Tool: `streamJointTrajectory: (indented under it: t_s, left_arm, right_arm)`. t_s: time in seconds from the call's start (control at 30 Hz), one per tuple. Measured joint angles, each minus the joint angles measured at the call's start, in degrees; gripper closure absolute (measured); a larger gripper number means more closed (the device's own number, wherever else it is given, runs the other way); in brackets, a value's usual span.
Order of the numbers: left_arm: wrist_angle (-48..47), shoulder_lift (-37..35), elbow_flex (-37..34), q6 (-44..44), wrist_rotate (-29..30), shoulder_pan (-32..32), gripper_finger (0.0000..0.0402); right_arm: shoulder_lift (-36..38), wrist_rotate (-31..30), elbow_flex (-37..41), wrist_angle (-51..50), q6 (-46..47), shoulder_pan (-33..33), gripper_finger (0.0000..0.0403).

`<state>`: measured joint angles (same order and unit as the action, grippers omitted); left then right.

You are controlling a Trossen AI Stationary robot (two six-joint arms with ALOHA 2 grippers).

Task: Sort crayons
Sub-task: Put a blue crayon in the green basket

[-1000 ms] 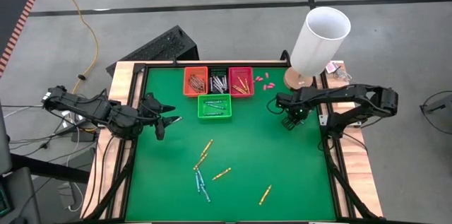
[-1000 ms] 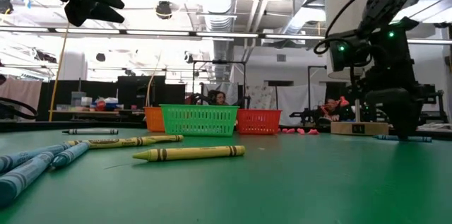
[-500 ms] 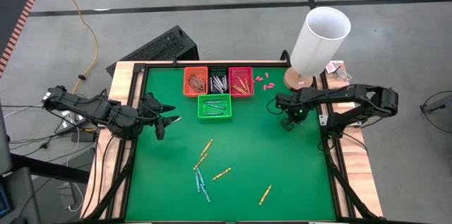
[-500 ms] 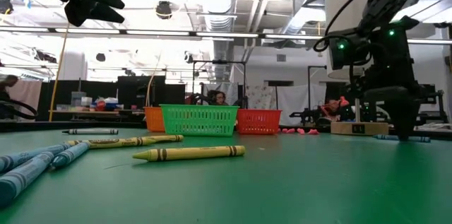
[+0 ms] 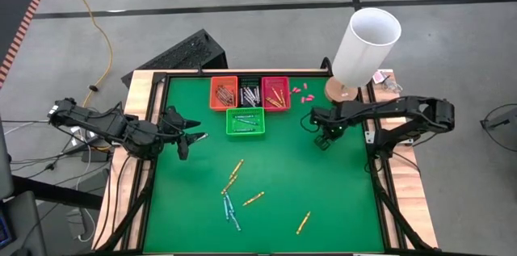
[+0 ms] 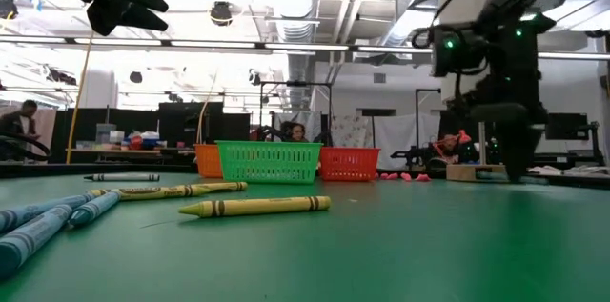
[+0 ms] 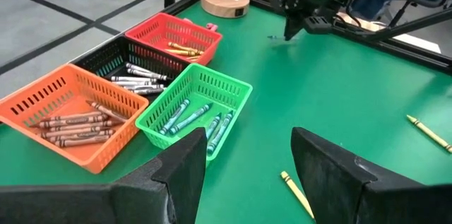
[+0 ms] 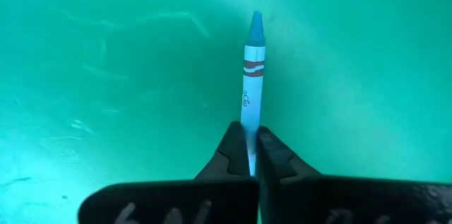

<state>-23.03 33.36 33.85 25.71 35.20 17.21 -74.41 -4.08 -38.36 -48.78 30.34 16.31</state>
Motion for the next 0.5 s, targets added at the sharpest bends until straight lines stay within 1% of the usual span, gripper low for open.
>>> streamJointTrajectory:
  t_s: [0.23, 0.37, 0.5]
  left_arm:
    - [0.22, 0.00, 0.00, 0.00, 0.00, 0.00, 0.0204]
    - [0.22, 0.00, 0.00, 0.00, 0.04, 0.00, 0.0204]
    - [0.24, 0.00, 0.00, 0.00, 0.07, 0.00, 0.0204]
  right_arm:
    - [0.02, -0.13, -5.49, 10.63, -1.84, -2.24, 0.0401]
    - [0.02, -0.24, -7.71, 22.75, -4.31, -3.50, 0.0401]
    - [0.02, -0.31, -8.04, 37.73, -6.91, -4.62, 0.0401]
